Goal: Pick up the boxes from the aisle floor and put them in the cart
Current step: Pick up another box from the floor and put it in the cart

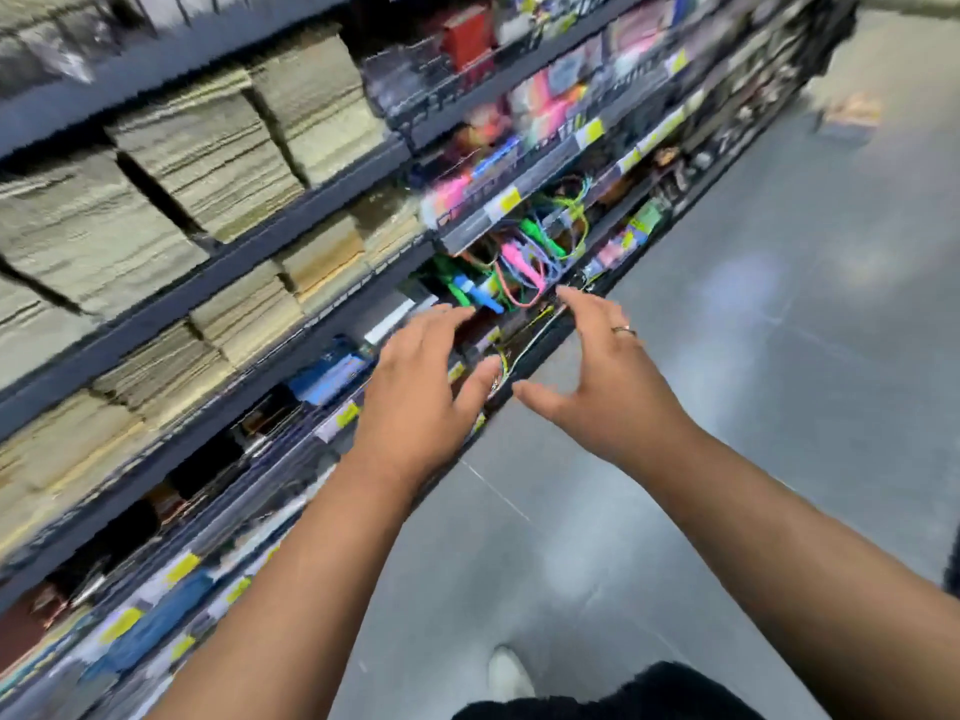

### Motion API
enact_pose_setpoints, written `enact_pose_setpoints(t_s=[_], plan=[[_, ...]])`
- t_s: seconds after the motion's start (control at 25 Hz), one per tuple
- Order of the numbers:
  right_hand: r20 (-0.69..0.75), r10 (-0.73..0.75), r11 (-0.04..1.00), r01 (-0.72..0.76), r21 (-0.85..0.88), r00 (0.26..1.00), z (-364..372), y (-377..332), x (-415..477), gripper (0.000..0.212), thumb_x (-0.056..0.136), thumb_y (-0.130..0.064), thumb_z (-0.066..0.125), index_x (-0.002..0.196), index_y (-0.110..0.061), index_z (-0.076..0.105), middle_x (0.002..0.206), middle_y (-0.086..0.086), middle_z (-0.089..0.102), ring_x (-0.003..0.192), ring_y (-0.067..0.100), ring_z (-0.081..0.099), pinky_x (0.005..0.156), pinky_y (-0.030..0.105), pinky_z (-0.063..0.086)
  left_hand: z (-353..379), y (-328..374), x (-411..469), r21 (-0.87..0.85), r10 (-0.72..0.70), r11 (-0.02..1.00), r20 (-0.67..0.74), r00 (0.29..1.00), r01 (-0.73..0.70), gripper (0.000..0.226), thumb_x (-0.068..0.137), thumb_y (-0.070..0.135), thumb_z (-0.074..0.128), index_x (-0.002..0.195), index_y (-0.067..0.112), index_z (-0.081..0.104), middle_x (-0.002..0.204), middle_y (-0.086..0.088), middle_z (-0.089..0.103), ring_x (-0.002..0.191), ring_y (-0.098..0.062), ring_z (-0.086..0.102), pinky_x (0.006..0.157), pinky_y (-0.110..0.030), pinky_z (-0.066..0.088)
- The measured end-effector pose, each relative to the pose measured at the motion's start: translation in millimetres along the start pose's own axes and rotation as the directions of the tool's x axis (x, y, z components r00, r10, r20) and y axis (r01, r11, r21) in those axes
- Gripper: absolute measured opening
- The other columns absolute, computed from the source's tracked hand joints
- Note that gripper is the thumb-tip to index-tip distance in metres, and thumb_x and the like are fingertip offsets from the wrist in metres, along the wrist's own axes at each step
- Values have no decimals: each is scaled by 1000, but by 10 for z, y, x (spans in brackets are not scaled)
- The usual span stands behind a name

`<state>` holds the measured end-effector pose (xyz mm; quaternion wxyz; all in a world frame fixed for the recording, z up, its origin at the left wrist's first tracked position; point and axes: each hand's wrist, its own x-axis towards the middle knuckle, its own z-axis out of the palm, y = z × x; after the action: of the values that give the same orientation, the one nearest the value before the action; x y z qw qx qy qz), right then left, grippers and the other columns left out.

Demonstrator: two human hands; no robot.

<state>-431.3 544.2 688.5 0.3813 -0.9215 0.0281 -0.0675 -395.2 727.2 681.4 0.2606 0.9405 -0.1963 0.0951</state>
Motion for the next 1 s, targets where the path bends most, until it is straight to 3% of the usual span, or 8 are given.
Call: enact_pose_setpoints(t_s=[0.2, 0.36, 0.6, 1.0], plan=[[-200, 183, 982, -187, 0, 963, -732, 608, 283, 92, 73, -46, 77, 148, -26, 28, 145, 3, 35, 134, 21, 36, 109, 31, 29, 602, 637, 964, -69, 254, 966, 122, 959, -248, 56, 88, 53, 43, 133, 21, 49, 135, -2, 53, 128, -21, 46, 107, -41, 37], [-303, 276, 958, -285, 18, 912, -1428, 1256, 575, 92, 75, -46, 76, 150, -27, 25, 148, 3, 31, 136, 23, 34, 111, 32, 29, 1149, 1362, 1742, -76, 381, 924, 168, 909, -374, 57, 88, 52, 46, 135, 19, 49, 136, -3, 52, 128, -22, 45, 107, -37, 36], [-411, 343, 933, -358, 43, 844, -2814, 2172, 1193, 93, 75, -46, 76, 149, -27, 24, 148, 5, 30, 137, 23, 33, 110, 33, 29, 1893, 2604, 2896, -140, 483, 875, 168, 860, -464, 60, 86, 56, 45, 135, 21, 48, 136, -3, 51, 124, -25, 51, 101, -46, 42], [-457, 341, 914, -403, -42, 822, -4374, 3448, 2487, 92, 76, -51, 73, 149, -31, 22, 150, 1, 28, 139, 20, 31, 108, 32, 30, 2857, 4006, 4895, -225, 552, 820, 75, 830, -525, 55, 90, 40, 62, 138, 21, 46, 137, 2, 51, 127, -18, 46, 107, -40, 39]])
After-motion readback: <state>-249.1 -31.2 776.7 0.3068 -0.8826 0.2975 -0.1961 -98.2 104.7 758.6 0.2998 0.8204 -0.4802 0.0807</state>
